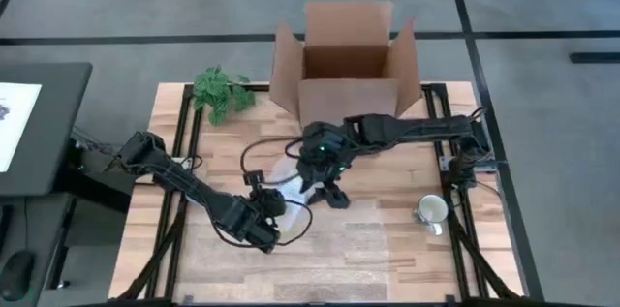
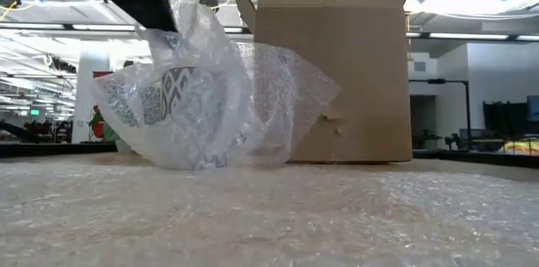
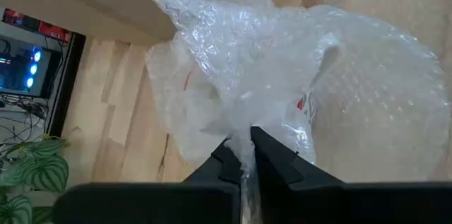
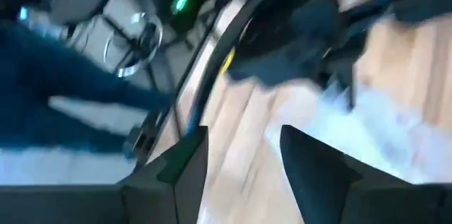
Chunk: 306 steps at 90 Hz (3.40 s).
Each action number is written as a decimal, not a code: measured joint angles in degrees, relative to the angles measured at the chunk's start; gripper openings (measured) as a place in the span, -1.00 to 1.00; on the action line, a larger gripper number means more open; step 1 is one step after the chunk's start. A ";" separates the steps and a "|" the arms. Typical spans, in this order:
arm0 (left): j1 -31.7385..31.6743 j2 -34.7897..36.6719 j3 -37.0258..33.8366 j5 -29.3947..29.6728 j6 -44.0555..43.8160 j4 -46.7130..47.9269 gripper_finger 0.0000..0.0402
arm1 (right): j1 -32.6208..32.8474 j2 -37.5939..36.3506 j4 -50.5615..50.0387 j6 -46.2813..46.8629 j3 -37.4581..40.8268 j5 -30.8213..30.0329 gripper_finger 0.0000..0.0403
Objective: Wrap mug
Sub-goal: Wrap the white mug with bubble wrap
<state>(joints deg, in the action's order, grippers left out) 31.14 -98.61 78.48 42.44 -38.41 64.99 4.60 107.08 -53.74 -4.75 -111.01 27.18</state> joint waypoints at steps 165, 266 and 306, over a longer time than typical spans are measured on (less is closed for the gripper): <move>2.60 8.57 0.63 -3.48 -22.62 -3.97 -0.91 | -4.72 15.81 36.42 19.36 18.84 -17.20 -1.00; 7.26 10.43 -14.13 -5.90 -58.03 0.60 -0.48 | -3.53 16.18 40.13 14.29 23.22 -10.62 -1.00; 4.07 12.54 -18.34 -0.97 -47.01 -14.22 -0.51 | -3.57 15.03 47.22 20.98 27.09 -10.49 -1.00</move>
<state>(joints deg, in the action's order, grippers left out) 35.21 -86.07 60.13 41.46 -85.42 50.77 1.04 122.11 -6.52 16.23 -83.92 16.69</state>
